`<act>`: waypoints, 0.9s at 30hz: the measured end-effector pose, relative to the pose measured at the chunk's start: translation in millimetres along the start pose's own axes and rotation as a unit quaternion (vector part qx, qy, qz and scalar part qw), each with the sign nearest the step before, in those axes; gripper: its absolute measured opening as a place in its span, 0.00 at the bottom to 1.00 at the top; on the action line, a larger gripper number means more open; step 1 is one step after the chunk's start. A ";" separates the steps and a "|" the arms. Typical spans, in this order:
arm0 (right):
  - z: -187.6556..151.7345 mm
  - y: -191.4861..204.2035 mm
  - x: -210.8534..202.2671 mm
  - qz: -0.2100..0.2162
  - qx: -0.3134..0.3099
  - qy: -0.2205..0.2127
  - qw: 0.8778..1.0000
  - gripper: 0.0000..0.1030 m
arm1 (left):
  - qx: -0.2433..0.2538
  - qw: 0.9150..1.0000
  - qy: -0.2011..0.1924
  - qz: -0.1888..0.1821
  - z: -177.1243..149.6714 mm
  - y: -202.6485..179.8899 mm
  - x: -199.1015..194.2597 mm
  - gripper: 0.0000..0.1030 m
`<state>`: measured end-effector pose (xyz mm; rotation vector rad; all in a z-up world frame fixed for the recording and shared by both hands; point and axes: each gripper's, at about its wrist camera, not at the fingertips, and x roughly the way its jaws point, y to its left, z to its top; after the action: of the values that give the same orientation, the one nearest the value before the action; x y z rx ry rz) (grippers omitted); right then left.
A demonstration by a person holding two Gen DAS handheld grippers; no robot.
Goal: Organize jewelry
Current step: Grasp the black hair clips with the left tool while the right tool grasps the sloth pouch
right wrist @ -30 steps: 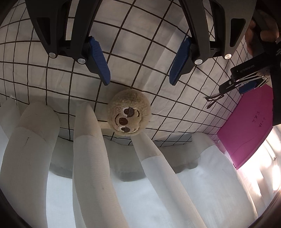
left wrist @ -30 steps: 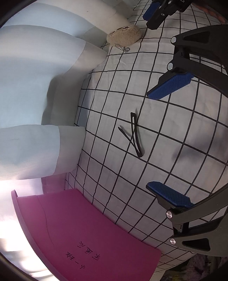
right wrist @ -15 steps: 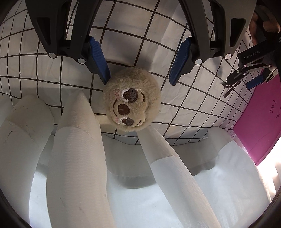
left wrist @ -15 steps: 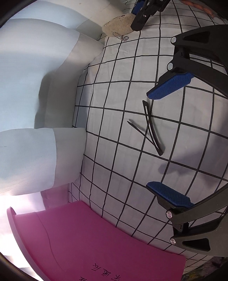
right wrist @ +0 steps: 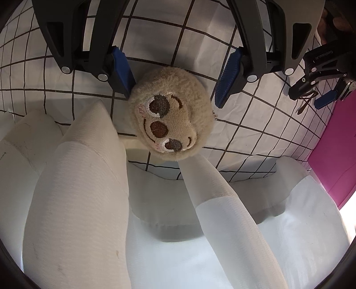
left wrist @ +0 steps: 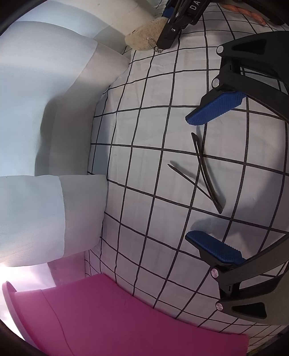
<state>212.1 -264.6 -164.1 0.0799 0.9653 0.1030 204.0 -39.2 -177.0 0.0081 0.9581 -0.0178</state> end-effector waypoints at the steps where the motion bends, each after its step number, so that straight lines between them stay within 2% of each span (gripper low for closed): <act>1: 1.7 1.5 2.0 -0.003 -0.002 0.000 1.000 0.65 | 0.000 1.000 -0.001 0.000 0.2 -0.3 0.6 0.93; 10: 13.5 17.5 18.8 -0.028 -0.025 -0.006 0.999 0.65 | 0.000 1.000 -0.013 0.003 2.7 -0.9 3.9 0.95; 13: 15.0 20.2 21.4 -0.028 -0.029 -0.009 0.999 0.65 | -0.001 1.000 -0.016 0.004 -2.5 -2.9 0.1 0.92; 16: 13.0 24.3 21.5 -0.023 -0.032 -0.012 0.999 0.62 | 0.012 1.000 -0.027 -0.006 -6.1 -10.8 -6.2 0.77; 18: 9.4 26.4 19.4 -0.024 -0.038 -0.015 0.999 0.59 | 0.023 0.999 -0.033 -0.010 -8.5 -18.0 -9.8 0.62; 20: 7.9 28.6 19.4 -0.023 -0.045 -0.018 0.999 0.57 | 0.026 0.999 -0.035 -0.015 -10.7 -22.2 -12.7 0.52; 22: 6.9 29.6 18.7 -0.017 -0.045 -0.020 0.999 0.53 | 0.030 0.999 -0.038 -0.019 -14.5 -27.1 -15.0 0.37; 24: 4.5 27.0 16.2 -0.009 -0.043 -0.022 0.999 0.51 | 0.041 0.998 -0.041 -0.018 -18.7 -33.7 -18.1 0.16; 27: 3.1 27.7 15.2 0.002 -0.044 -0.026 0.999 0.50 | 0.057 0.997 -0.046 0.003 -23.4 -40.7 -21.3 0.15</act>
<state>221.8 -235.3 -171.6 0.0042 0.9075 0.1461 171.8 -79.3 -173.1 0.1156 0.8649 -0.0669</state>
